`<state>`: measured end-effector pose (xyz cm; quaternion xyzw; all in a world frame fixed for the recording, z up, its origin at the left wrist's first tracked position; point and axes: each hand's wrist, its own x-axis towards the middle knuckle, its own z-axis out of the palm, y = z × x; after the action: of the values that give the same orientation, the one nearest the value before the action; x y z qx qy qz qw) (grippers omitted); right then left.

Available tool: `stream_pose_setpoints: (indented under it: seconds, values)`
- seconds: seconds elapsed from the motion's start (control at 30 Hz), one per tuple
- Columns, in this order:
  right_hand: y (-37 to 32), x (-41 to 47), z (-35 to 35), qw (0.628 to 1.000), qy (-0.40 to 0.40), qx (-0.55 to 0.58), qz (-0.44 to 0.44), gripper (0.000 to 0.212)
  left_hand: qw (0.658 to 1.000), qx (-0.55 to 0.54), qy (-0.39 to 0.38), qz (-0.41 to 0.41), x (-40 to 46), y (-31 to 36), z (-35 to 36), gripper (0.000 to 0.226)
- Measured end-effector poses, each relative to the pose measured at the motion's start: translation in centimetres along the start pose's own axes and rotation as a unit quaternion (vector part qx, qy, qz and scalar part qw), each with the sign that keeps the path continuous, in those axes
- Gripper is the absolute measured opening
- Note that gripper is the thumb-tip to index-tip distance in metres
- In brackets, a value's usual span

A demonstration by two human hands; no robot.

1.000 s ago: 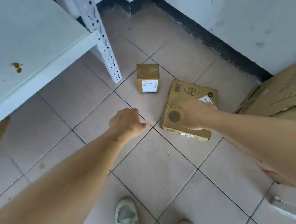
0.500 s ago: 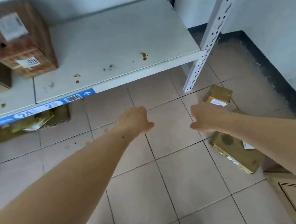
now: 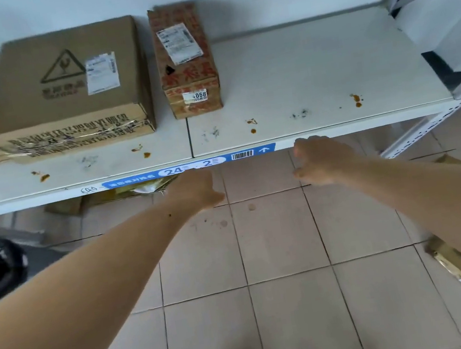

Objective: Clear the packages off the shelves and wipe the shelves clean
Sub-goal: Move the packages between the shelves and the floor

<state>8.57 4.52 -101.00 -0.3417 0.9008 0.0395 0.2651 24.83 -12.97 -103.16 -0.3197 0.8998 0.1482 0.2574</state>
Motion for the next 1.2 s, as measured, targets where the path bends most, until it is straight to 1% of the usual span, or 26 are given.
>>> stream_pose_setpoints:
  seconds: [0.1, 0.17, 0.27, 0.4, 0.5, 0.6, 0.67, 0.77, 0.83, 0.87, 1.0, 1.1, 1.2]
  values:
    - [-3.3, 2.2, -1.1, 1.0, 0.011, 0.016, -0.012, 0.038, 1.0, -0.011, 0.009, -0.022, 1.2, -3.4, -1.5, 0.036]
    - [-5.0, 4.0, -1.8, 0.999, 0.01, 0.032, -0.02, 0.042, 0.999, -0.026, 0.019, -0.035, 2.2, -5.1, -2.4, 0.034]
    - [-6.8, 6.9, -3.4, 0.998, 0.014, 0.064, -0.021, 0.049, 0.997, -0.048, 0.036, -0.045, 4.0, -7.0, -4.0, 0.036]
    - [-8.6, 11.1, -6.1, 0.993, 0.039, 0.111, -0.02, 0.046, 0.995, -0.062, 0.055, -0.049, 7.0, -8.5, -6.9, 0.046]
    - [-9.5, 13.5, -7.8, 0.985, 0.069, 0.154, -0.026, 0.045, 0.99, -0.09, 0.096, -0.046, 9.2, -8.5, -9.2, 0.053]
    - [-10.5, 15.9, -8.8, 0.975, 0.083, 0.202, -0.03, 0.061, 0.972, -0.172, 0.152, -0.051, 11.1, -8.1, -10.2, 0.07]
    - [-11.0, 17.7, -9.1, 0.968, 0.083, 0.238, -0.015, 0.075, 0.957, -0.228, 0.173, -0.047, 12.7, -7.6, -10.6, 0.081]
    - [-11.8, 20.2, -8.8, 0.96, 0.073, 0.271, 0.011, 0.096, 0.945, -0.27, 0.183, -0.036, 15.0, -7.3, -10.9, 0.09]
    - [-12.2, 21.5, -8.6, 0.953, 0.059, 0.295, 0.021, 0.103, 0.941, -0.284, 0.183, -0.037, 16.5, -7.5, -11.2, 0.096]
    - [-12.4, 22.1, -8.6, 0.949, 0.053, 0.309, 0.021, 0.103, 0.939, -0.29, 0.179, -0.035, 17.3, -7.6, -11.4, 0.098]
    - [-12.9, 24.3, -8.5, 0.945, 0.042, 0.325, 0.004, 0.09, 0.93, -0.334, 0.154, -0.008, 19.5, -8.0, -12.4, 0.089]
    - [-13.2, 25.7, -8.1, 0.943, 0.036, 0.33, -0.01, 0.077, 0.93, -0.347, 0.119, 0.009, 20.8, -8.2, -12.7, 0.098]
    - [-13.5, 26.6, -7.3, 0.938, 0.021, 0.345, -0.034, 0.059, 0.928, -0.362, 0.091, 0.02, 21.8, -8.2, -12.5, 0.107]
